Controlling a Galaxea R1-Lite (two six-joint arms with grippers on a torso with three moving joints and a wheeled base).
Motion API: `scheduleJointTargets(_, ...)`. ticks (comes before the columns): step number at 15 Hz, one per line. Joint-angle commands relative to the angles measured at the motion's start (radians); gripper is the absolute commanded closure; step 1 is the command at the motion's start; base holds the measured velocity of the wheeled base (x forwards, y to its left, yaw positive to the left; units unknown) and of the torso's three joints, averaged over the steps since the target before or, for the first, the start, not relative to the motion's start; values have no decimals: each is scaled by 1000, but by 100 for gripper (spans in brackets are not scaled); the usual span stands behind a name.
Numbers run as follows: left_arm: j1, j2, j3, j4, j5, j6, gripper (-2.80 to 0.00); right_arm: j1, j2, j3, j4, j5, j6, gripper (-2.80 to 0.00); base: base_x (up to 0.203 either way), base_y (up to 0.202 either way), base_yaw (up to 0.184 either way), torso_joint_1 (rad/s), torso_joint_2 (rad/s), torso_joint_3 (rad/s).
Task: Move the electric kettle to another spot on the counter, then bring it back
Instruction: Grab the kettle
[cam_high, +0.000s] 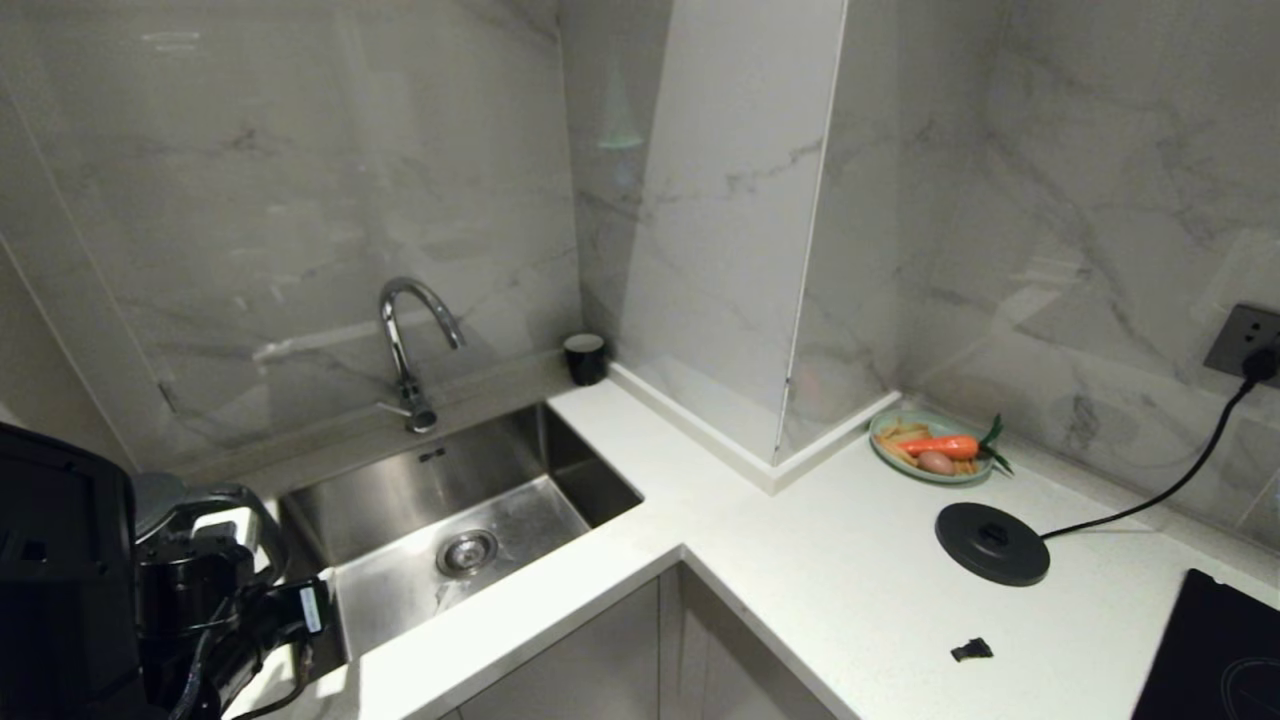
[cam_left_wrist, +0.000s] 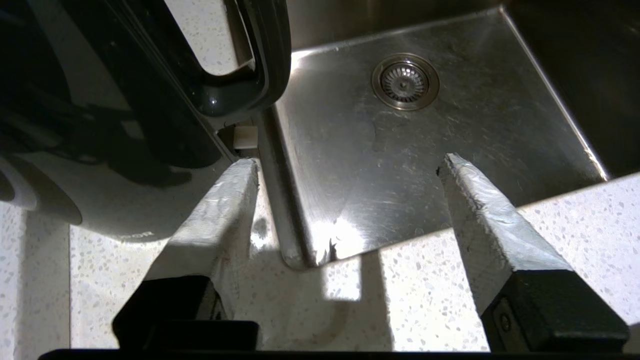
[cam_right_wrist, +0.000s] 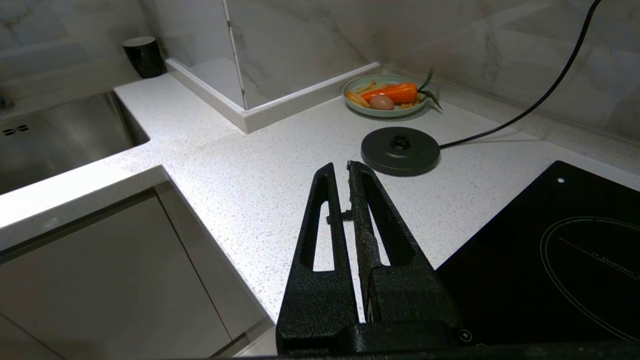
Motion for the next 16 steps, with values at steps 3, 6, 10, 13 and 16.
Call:
scheduleJointTargets(3,34,42,-70,-9,0,2,-280,0,0,0,0,0,0,0,0,0,0,0,0,0)
scheduleJointTargets(6,43,81,-115,-9,0,16,-280,0,0,0,0,0,0,0,0,0,0,0,0,0)
scheduleJointTargets(10,47,95,-167,-9,-5,17,-280,0,0,0,0,0,0,0,0,0,0,0,0,0)
scheduleJointTargets(13,49,106,-206,-9,-5,18,-280,0,0,0,0,0,0,0,0,0,0,0,0,0)
scheduleJointTargets(16,55,131,-241,-9,-6,18,-280,0,0,0,0,0,0,0,0,0,0,0,0,0)
